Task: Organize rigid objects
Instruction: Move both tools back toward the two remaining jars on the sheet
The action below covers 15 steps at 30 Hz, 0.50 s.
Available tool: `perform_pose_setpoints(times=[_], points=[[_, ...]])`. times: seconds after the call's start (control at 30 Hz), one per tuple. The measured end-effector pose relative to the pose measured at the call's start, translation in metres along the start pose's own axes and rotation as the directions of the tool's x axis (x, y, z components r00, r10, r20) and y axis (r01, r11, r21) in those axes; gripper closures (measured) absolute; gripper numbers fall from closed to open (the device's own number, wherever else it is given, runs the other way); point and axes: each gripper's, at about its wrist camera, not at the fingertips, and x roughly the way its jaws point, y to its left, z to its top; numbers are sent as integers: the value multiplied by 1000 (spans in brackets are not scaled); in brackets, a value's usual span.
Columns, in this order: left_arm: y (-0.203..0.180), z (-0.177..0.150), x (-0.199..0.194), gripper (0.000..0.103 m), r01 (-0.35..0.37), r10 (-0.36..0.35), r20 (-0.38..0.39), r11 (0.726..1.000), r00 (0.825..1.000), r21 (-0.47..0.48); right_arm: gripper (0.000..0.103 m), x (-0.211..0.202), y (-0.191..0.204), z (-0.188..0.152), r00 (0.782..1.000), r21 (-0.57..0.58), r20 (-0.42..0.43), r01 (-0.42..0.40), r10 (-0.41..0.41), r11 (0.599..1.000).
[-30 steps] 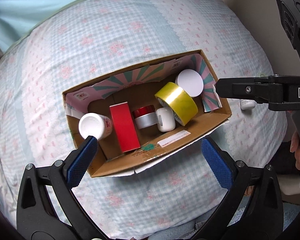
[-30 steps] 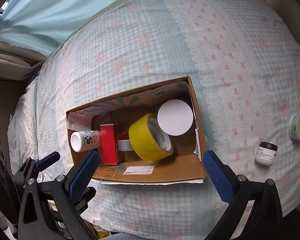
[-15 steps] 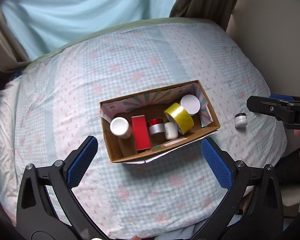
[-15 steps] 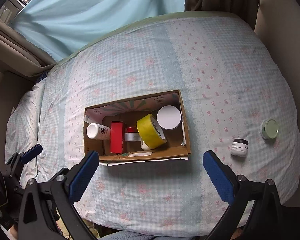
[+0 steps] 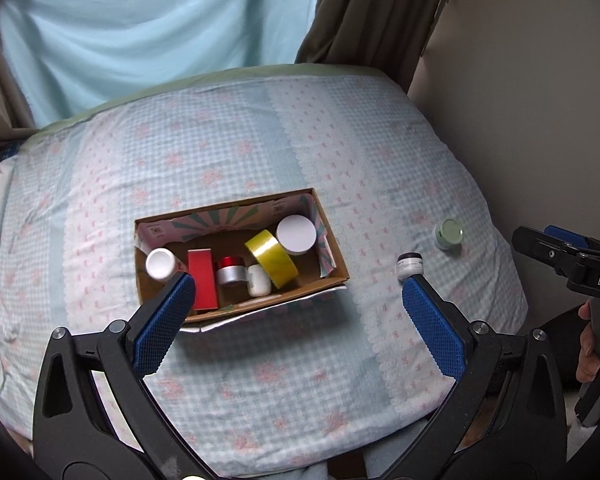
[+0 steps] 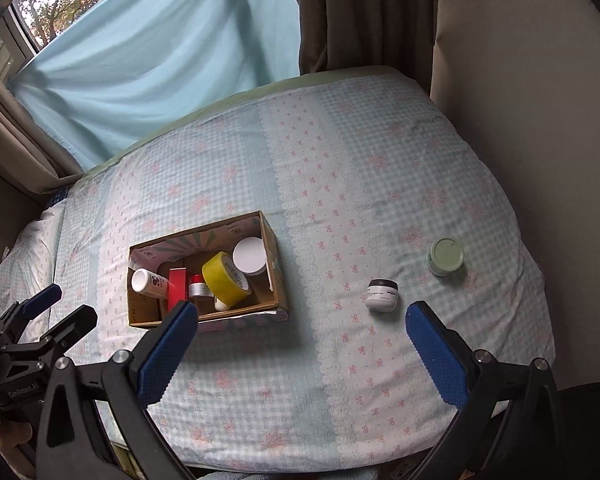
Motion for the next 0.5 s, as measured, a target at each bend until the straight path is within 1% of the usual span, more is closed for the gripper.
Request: perform_pose_setpoints(times=[0.13,0.3,0.33,0.4,0.43,0.5], points=[[-49,-11,18,0,2,-2,1,1000,1000,-8,0,0,-50,1,999,-4,35,5,-4,1000],[-108,-24,63,0,-1,-4,-49,996,999,-94,0,26,-110,10,1000,-69,31,6,-4,998],[-120,-27,73,0,0,-6,-57,995,998,-100,0,26,-110,10,1000,-69,31,6,-4,998],[-143,-33,97,0,-7,0,-72,995,997,-96,0,40,-136,13,1000,-76,27,-7,9,997],[-155,-35,109,0,-14,7,-79,996,997,-92,0,59,-160,16,1000,-73,10,-27,28,997],[-175,-38,133,0,-26,18,-92,996,996,-85,0,80,-180,18,999,-72,-11,-45,45,996]])
